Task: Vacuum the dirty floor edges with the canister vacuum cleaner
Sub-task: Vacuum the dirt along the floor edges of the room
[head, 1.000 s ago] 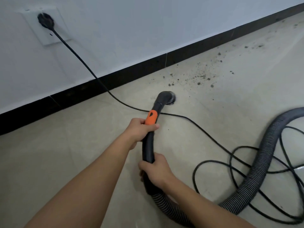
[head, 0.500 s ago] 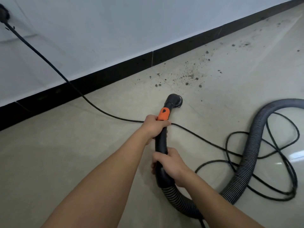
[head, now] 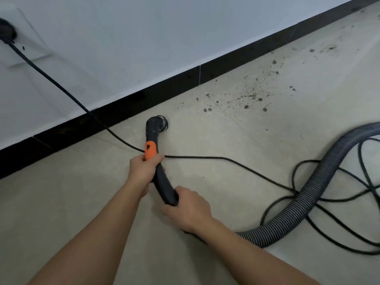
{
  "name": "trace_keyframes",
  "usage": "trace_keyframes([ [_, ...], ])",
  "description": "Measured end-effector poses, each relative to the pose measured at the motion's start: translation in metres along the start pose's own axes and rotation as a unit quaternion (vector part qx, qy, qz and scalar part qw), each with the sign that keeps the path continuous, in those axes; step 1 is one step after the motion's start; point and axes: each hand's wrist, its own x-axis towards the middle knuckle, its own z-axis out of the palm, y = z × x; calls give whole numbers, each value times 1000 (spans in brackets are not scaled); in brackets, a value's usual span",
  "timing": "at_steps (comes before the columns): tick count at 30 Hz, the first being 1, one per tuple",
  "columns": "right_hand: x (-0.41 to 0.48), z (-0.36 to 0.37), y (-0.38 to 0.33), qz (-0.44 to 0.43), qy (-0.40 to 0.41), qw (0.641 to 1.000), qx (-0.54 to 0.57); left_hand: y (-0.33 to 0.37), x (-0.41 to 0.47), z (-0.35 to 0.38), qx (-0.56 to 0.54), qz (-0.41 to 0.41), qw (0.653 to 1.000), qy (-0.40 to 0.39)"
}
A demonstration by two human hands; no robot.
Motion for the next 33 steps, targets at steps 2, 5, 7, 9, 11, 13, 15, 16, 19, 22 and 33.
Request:
trace_keyframes([
  [2,-1,-13,14,17,60,998,9,9,4,31,10,13,999,-34],
  [5,3,-40,34,63,111,990,62,26,4,78,30,20,994,-103],
  [7,8,-57,39,80,121,985,91,41,2,95,37,6,990,-136],
  [9,13,-67,35,77,108,986,104,55,1,97,51,-21,989,-140],
  [11,17,-70,24,64,76,991,89,65,3,86,66,-52,989,-121],
  [13,18,-69,16,38,33,997,63,68,5,68,84,-89,988,-91],
  [15,19,-71,13,15,-10,999,39,69,3,52,102,-124,985,-57],
  [16,19,-75,12,6,-27,999,25,70,0,47,106,-137,984,-43],
  [19,19,-94,18,-14,-55,998,-13,74,-12,45,99,-168,980,-32],
  [22,29,-119,26,-23,-66,997,-40,81,-14,61,84,-185,979,-31],
  [33,67,-93,11,0,14,1000,-19,80,42,63,89,-109,989,-52],
])
